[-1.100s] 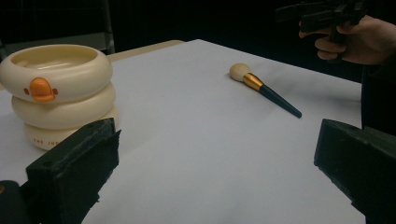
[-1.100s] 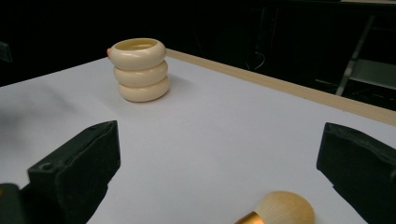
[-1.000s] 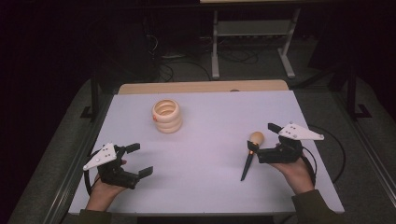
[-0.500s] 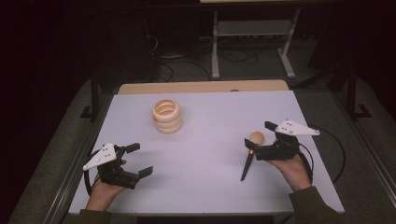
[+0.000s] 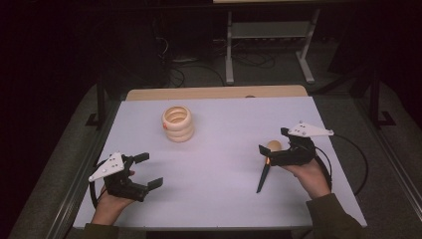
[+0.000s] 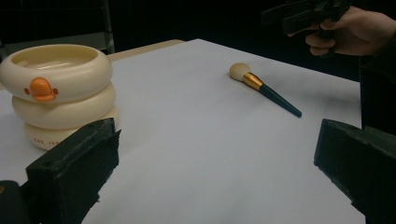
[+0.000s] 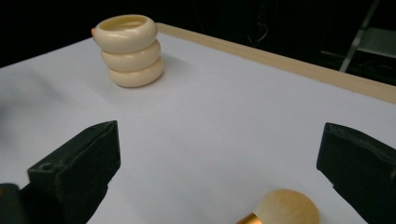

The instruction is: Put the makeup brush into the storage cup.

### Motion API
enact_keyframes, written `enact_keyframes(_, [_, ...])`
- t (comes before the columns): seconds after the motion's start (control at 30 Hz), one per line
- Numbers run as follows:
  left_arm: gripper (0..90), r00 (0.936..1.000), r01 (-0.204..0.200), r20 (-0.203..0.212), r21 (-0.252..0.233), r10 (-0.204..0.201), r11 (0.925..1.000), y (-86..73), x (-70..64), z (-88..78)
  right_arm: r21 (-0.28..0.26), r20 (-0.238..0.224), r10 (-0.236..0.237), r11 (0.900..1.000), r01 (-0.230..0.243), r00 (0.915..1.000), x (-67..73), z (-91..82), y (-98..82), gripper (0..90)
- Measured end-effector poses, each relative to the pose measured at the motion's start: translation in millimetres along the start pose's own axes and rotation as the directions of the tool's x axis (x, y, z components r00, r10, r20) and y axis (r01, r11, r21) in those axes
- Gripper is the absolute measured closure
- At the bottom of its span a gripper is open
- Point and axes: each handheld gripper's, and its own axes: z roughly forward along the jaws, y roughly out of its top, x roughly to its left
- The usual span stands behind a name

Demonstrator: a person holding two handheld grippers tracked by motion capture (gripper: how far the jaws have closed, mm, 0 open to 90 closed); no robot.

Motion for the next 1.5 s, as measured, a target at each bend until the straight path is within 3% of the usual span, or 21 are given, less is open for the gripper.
enact_keyframes(0.37, [0.0,1.0,-0.003,0.0,0.004,0.003,1.0,0.0,0.2,0.0,0.126,0.038,0.008,0.992,-0.013,0.9993,-4.6,9.6,9.7,1.0])
enact_keyframes(1.1, [0.0,1.0,-0.003,0.002,0.003,0.003,1.0,0.0,0.0,-0.1,0.223,0.037,0.023,0.974,-0.031,0.9991,-7.0,24.9,26.6,1.0])
enact_keyframes(1.5, [0.0,1.0,0.002,0.003,0.0,-0.002,1.0,-0.1,0.0,0.0,0.242,0.035,0.017,0.97,-0.025,0.9993,-7.6,27.6,29.6,1.0])
